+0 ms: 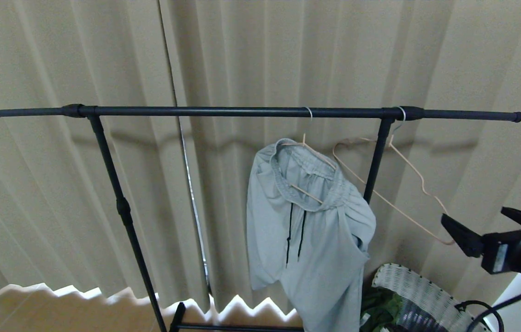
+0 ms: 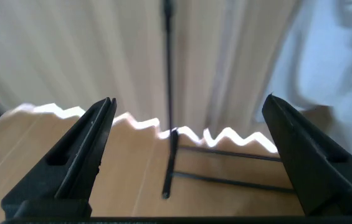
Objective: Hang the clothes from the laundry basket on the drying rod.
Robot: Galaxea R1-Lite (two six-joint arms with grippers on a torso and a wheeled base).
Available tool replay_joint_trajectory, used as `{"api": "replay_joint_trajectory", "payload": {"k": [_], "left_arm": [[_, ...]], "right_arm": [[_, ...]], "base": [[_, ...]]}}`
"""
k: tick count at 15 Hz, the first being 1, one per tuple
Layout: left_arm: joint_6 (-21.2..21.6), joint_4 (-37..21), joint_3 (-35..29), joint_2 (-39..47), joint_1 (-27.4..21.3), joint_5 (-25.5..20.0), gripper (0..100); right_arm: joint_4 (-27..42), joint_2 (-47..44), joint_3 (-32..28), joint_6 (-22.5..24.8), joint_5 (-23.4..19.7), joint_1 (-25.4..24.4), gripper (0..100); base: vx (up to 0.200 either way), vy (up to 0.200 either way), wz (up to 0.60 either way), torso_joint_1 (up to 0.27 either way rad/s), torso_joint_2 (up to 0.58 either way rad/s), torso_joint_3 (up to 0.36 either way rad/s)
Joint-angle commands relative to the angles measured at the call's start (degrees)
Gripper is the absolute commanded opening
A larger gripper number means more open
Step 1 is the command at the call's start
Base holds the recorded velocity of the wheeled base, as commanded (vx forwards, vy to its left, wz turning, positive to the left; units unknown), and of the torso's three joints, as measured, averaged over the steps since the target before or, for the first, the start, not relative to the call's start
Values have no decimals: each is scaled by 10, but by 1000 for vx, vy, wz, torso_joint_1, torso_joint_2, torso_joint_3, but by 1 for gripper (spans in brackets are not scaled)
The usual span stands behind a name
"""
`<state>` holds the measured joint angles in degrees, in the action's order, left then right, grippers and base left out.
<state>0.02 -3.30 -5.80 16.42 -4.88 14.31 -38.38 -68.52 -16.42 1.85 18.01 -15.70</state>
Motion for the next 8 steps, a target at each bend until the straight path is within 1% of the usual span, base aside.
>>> {"api": "replay_joint_trajectory", "payload": {"k": [1,2,3,4,5,6,7,8], "left_arm": [[1,-14,3,-47,29,-2,100],[1,-15,9,-62,28,-5,100],[5,-15,26,-97,17,-15,100],[7,-14,28,-111,12,-22,100],[7,-14,28,-111,12,-22,100],[5,-12,29,-117,11,-32,100],[8,-11,30,-117,11,-38,100],[7,-11,31,-117,11,-46,100]], "right_arm": [[94,147,38,-3,-2,44,100],[117,175,46,-8,-2,47,100],[156,222,60,-19,0,49,100],[172,241,66,-21,1,51,100],[172,241,66,-21,1,51,100],[284,341,83,-22,0,79,100],[360,399,79,-22,1,85,100],[396,432,81,-22,2,87,100]], "base": [[0,0,0,0,0,0],[0,0,0,0,0,0],[0,0,0,0,0,0],[0,0,0,0,0,0],[0,0,0,0,0,0],[0,0,0,0,0,0],[0,0,0,0,0,0],[0,0,0,0,0,0]]}}
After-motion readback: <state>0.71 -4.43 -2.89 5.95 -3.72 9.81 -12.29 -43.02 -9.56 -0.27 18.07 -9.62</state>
